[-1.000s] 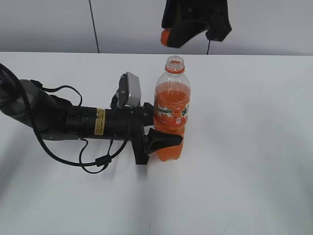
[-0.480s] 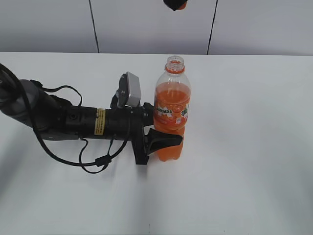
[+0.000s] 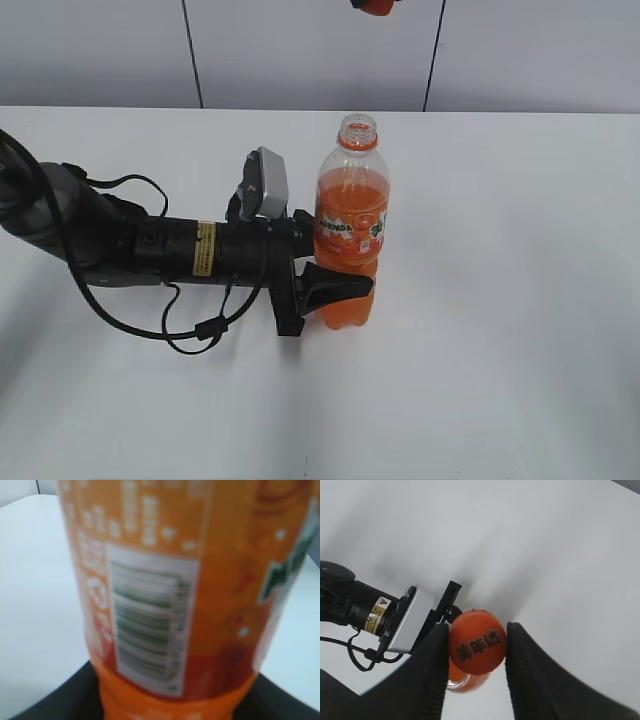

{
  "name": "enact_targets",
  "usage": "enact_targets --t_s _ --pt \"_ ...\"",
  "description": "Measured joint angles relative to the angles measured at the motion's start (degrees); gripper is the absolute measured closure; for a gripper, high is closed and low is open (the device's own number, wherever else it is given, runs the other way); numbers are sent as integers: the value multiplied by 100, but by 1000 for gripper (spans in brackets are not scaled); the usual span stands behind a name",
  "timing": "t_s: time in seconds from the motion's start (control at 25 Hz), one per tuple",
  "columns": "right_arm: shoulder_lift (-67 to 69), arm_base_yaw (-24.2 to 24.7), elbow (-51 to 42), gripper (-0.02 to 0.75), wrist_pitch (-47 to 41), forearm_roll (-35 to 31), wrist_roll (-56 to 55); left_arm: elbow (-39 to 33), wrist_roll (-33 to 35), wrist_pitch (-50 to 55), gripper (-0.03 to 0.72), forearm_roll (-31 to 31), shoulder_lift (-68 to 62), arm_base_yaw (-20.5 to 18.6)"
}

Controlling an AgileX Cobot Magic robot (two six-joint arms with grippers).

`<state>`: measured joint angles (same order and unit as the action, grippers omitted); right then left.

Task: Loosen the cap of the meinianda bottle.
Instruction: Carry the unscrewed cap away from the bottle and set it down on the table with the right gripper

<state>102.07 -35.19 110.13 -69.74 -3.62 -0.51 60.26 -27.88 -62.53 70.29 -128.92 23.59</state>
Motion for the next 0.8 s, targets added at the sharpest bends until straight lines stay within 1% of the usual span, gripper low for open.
enact_targets --t_s 0.12,0.2,0.56,0.68,0.8 --pt "0 119 0 473 0 50 -26 0 0 0 297 0 0 0" --pt "0 282 0 473 0 50 -32 0 0 0 297 0 0 0" --pt "0 1506 -157 473 0 220 -43 0 0 0 297 0 0 0" --pt "0 1763 -372 473 0 362 -43 0 0 0 297 0 0 0" --pt "0 1865 -639 473 0 570 -64 0 0 0 297 0 0 0"
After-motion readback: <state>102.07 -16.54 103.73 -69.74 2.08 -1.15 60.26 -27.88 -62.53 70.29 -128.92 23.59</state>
